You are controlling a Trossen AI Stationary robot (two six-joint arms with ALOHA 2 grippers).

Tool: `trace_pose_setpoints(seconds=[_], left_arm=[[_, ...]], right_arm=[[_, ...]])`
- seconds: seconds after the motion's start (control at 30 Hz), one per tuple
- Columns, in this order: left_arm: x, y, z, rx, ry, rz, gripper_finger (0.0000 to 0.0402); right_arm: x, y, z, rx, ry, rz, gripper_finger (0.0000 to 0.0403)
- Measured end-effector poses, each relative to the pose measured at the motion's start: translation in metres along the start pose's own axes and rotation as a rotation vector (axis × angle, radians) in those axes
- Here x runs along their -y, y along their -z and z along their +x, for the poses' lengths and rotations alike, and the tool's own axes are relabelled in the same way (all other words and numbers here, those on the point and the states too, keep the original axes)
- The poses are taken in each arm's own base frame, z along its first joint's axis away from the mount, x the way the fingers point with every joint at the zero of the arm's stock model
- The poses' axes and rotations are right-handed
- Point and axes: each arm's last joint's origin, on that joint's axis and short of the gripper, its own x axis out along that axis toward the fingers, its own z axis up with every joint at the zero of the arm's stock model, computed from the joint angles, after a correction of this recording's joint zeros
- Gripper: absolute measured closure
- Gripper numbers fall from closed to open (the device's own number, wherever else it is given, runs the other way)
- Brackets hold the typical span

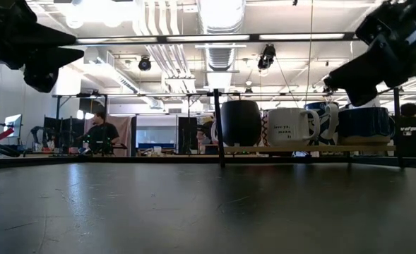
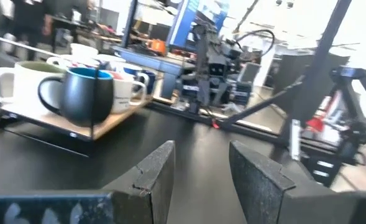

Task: Place coffee mugs
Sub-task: Return to Home Position

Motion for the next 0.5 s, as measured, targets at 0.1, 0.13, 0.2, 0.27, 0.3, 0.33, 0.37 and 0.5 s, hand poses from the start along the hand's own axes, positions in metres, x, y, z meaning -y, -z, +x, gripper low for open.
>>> trace_pose_setpoints(seconds=[0.1,0.13,0.2,0.27,0.3,0.33,0.37,0.5], left_arm=[[-0.001,0.0,0.0,0.01,-0.044,0.02,0.0267],[-0.001,0.0,0.0,0.01,-0.05,0.019,0.0267],[-0.001,0.0,0.0,0.01,-0.05,0.018,0.0267],[-0.001,0.0,0.0,0.01,-0.049,0.017,0.0267],[-0.001,0.0,0.0,0.01,-0.049,0.017,0.0267],[-0.001,0.0,0.0,0.01,-0.049,0.016,0.0267],[-0.001,0.0,0.0,0.009,-0.049,0.017,0.0267],[-0.001,0.0,0.0,0.007,-0.049,0.019,0.0267]], right_arm=[[0.004,0.01,-0.003,0.037,-0.014,0.007,0.0335],[0.006,0.014,-0.005,0.042,-0.017,0.009,0.0335],[0.008,0.021,-0.007,0.041,-0.036,0.011,0.0335],[0.011,0.028,-0.009,0.034,-0.042,0.008,0.0335],[0.012,0.029,-0.009,0.028,-0.039,0.013,0.0335],[0.012,0.03,-0.009,0.019,-0.037,0.01,0.0335],[0.012,0.031,-0.009,0.01,-0.034,0.006,0.0335],[0.012,0.032,-0.009,0.0,-0.03,-0.002,0.0335]])
